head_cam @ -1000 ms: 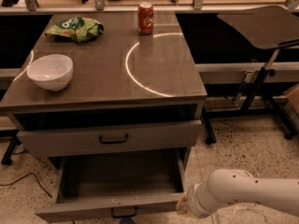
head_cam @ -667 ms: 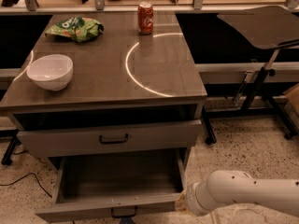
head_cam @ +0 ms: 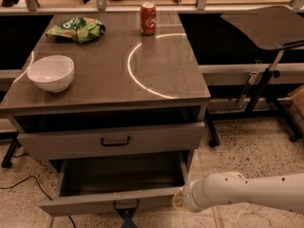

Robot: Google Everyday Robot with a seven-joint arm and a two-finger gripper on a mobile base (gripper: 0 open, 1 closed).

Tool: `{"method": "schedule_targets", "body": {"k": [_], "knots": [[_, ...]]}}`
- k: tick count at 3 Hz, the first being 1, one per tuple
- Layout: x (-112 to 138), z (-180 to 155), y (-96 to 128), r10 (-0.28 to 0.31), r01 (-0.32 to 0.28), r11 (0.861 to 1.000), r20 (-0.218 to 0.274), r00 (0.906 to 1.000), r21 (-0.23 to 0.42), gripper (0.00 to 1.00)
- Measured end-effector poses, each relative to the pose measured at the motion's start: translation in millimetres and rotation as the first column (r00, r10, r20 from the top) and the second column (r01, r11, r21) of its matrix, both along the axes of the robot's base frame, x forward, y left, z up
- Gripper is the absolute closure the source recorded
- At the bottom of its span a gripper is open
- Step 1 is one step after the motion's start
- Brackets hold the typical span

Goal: Close middle drawer

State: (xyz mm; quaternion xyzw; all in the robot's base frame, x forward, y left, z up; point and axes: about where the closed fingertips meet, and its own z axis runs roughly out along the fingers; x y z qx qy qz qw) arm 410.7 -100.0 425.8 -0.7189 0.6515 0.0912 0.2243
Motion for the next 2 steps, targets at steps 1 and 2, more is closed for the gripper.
{"method": "schedule_targets", "body": {"k": [1,2], "knots": [[33.2,16.8,8.1,0.011,-0.012,1.0,0.088,0.9961,0.009,1.0],[77.7,36.7,25.4,0.017,-0.023,0.999,0.179,0.9838,0.034,1.0]]}}
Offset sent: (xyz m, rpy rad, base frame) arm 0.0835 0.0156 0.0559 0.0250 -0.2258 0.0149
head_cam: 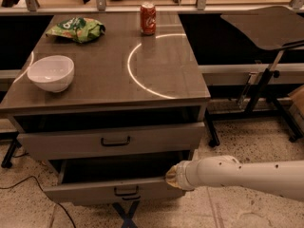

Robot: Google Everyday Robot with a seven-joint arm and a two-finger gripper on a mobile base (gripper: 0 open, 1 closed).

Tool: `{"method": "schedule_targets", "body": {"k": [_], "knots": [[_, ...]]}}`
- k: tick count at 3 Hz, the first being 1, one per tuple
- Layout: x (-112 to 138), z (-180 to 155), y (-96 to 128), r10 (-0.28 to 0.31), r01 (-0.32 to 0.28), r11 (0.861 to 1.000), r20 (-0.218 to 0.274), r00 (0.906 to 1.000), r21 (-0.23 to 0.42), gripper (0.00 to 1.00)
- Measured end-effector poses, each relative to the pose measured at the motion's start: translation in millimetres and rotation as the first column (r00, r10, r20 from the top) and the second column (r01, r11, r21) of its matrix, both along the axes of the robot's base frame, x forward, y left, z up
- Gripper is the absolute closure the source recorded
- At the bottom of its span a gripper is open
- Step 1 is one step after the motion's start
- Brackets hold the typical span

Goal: Close middle drawer

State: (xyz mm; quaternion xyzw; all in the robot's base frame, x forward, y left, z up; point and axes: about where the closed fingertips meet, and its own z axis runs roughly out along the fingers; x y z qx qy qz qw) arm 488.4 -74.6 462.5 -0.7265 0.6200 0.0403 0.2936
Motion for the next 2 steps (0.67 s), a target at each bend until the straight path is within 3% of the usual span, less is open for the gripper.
{"method": "schedule_targets", "body": {"k": [2], "knots": [[1.4,-2.3,0.3,-0.001,0.001,1.0,-0.008,1.0,-0.002,1.0]]}}
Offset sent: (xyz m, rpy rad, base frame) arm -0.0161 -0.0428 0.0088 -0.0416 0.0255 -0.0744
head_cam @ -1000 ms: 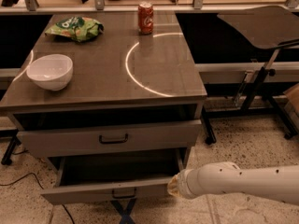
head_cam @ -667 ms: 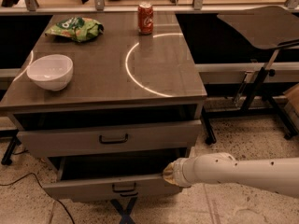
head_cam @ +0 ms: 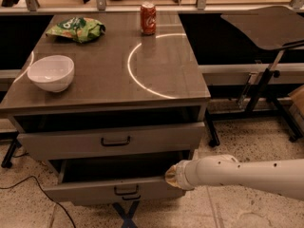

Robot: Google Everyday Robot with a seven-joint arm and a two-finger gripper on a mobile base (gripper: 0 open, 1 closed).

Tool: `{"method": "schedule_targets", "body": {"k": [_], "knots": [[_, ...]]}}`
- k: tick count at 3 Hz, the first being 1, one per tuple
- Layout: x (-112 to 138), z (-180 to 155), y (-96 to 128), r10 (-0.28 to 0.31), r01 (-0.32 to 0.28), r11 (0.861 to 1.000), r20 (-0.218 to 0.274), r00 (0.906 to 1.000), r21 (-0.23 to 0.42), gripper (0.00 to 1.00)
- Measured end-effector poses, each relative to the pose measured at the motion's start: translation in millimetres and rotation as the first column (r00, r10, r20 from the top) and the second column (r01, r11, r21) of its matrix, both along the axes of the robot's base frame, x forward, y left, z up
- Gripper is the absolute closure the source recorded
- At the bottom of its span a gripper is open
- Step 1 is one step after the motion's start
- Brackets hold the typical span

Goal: Close middle drawer

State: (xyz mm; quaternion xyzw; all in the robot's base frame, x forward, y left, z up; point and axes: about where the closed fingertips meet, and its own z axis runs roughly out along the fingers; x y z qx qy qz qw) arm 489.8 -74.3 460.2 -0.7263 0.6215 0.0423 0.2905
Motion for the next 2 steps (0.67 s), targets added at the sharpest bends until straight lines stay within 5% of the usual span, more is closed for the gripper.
{"method": "schedule_targets", "body": {"k": [2], "knots": [[-35.9,31.7,-48.5,-0.066,0.064,0.997,-0.041,0.997,-0.047,1.0]]}}
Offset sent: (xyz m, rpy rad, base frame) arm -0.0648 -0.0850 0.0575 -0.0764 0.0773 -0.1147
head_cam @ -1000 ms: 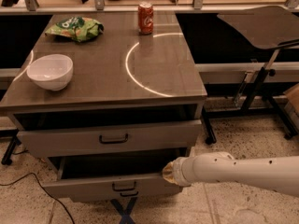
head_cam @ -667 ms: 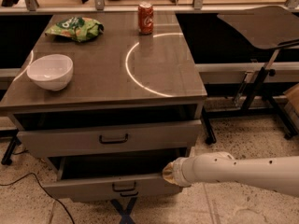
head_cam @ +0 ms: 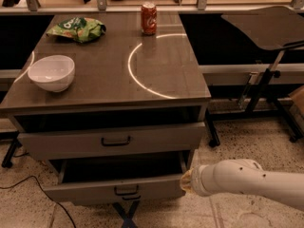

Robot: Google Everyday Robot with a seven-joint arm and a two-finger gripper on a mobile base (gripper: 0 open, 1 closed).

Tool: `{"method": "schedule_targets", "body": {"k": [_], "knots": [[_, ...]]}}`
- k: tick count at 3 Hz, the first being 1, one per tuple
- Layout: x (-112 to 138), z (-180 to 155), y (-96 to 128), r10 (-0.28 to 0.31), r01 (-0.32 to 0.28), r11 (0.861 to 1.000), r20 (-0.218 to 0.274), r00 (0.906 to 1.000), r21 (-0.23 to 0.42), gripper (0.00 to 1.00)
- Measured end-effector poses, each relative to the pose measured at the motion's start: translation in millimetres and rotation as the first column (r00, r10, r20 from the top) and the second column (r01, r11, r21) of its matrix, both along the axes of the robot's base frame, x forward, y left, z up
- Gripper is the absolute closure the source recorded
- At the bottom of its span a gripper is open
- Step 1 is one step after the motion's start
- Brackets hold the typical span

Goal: Close middle drawer

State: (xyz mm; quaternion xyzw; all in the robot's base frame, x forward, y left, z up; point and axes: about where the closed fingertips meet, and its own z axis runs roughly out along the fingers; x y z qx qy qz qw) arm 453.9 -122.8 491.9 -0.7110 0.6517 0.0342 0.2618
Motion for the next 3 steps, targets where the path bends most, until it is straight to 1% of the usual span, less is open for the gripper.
{"method": "schedule_targets", "body": {"k": [1,2,3], "knots": [[-16.1,2.6,-11.1,-0.006,0.006,1.0,-0.037,0.9993,-0.021,1.0],[-26.6,-12.1,-10.5,-0.002,0.0,1.0,-0.068,0.9977,-0.028,1.0],[-21.7,-38.2,1.4,0.002,-0.002,1.0,-0.062,0.9981,-0.015,1.0]]}}
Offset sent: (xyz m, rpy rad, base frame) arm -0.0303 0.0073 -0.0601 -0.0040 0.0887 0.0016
